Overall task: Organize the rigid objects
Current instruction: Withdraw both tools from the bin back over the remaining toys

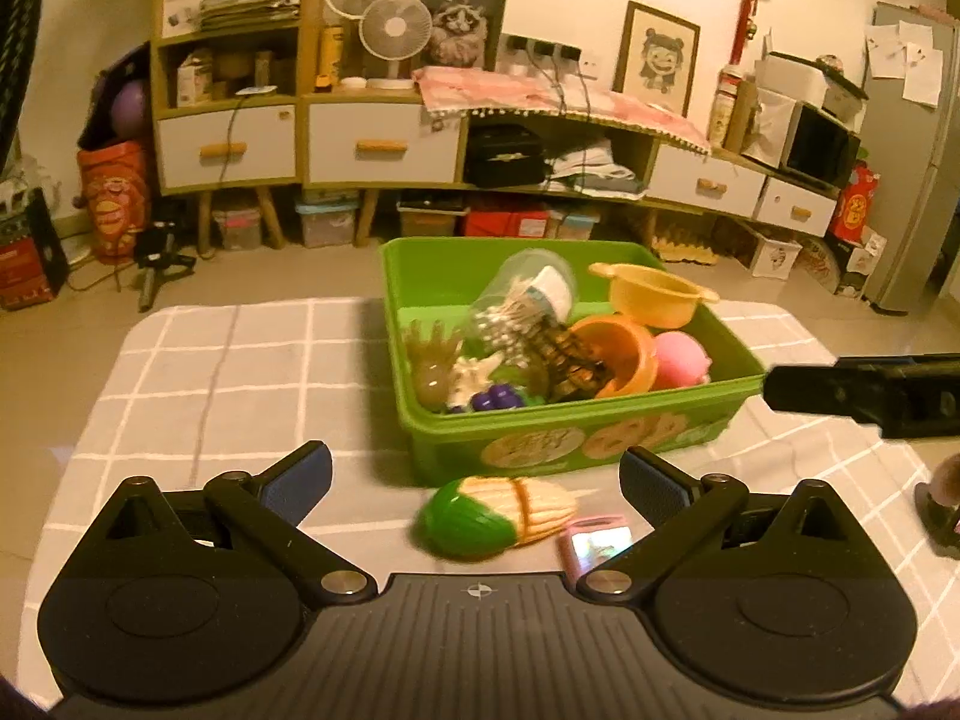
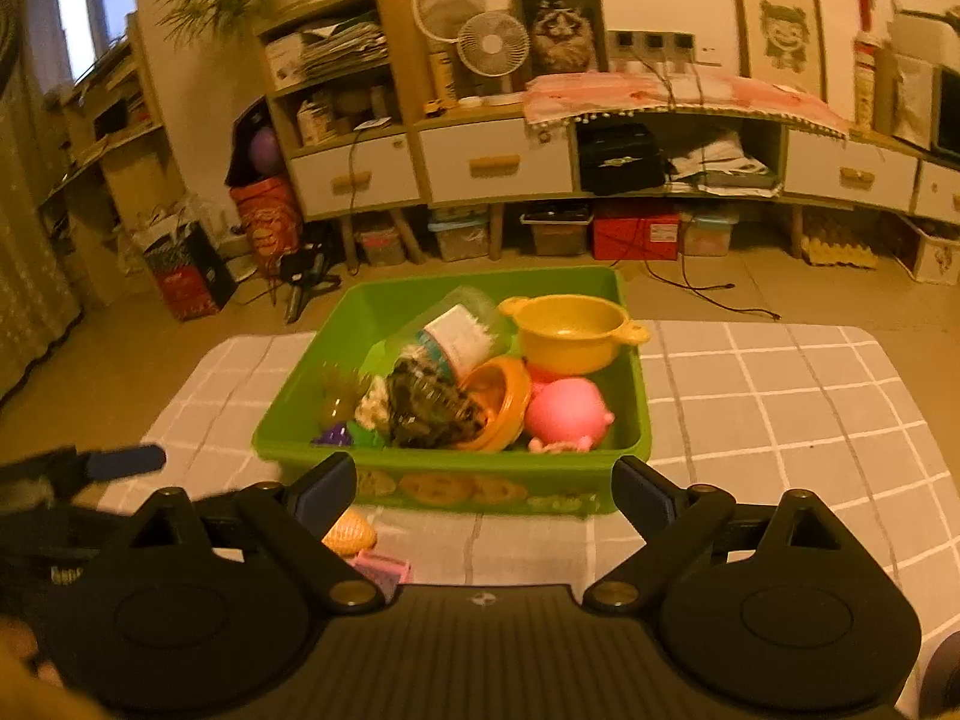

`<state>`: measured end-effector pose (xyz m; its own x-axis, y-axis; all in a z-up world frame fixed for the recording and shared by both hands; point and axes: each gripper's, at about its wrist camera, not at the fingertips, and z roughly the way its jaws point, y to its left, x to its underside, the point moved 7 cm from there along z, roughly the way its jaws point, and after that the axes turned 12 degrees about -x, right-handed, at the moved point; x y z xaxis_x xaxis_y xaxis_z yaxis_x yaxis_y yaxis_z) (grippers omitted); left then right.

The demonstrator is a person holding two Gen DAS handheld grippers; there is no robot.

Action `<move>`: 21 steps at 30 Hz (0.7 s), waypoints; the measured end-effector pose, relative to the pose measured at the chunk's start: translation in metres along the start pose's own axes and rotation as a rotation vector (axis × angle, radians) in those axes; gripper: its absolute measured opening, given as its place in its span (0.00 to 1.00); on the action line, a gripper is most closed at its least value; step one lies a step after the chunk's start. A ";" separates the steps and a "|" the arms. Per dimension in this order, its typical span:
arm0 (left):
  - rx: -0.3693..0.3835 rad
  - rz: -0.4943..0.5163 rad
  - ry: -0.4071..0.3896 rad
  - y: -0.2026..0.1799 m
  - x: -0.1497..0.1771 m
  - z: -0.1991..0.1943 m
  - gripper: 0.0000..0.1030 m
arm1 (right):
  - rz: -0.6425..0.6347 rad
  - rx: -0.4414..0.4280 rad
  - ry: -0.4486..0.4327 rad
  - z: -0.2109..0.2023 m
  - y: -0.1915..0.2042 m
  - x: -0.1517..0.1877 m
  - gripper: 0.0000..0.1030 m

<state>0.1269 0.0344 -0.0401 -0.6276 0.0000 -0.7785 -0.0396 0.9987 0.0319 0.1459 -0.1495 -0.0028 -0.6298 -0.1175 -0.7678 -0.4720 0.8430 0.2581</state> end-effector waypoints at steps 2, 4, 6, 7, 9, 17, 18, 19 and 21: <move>-0.007 -0.002 0.005 0.005 0.004 0.002 0.98 | -0.020 -0.004 0.006 0.002 0.004 0.006 0.68; -0.012 -0.009 0.011 0.010 0.010 0.006 0.98 | -0.031 -0.011 0.011 0.006 0.007 0.013 0.68; -0.015 -0.018 0.016 0.013 0.017 0.009 0.98 | -0.030 -0.025 0.015 0.010 0.010 0.023 0.68; -0.018 -0.020 0.017 0.015 0.021 0.011 0.98 | -0.029 -0.030 0.019 0.012 0.010 0.026 0.68; -0.032 -0.020 0.018 0.019 0.026 0.014 0.98 | -0.032 -0.038 0.025 0.019 0.010 0.035 0.68; -0.069 -0.117 0.084 0.045 0.041 0.025 0.98 | -0.097 -0.065 0.064 0.041 0.026 0.070 0.68; -0.075 -0.122 0.096 0.048 0.044 0.027 0.98 | -0.099 -0.073 0.068 0.045 0.029 0.073 0.68; -0.078 -0.123 0.103 0.049 0.046 0.028 0.98 | -0.102 -0.079 0.072 0.049 0.033 0.076 0.68; -0.082 -0.119 0.111 0.051 0.049 0.029 0.98 | -0.112 -0.088 0.082 0.056 0.041 0.082 0.68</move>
<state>0.1163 0.0868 -0.0949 -0.6968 -0.1278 -0.7058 -0.1793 0.9838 -0.0012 0.1092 -0.0950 -0.0883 -0.6167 -0.2540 -0.7451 -0.5922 0.7733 0.2265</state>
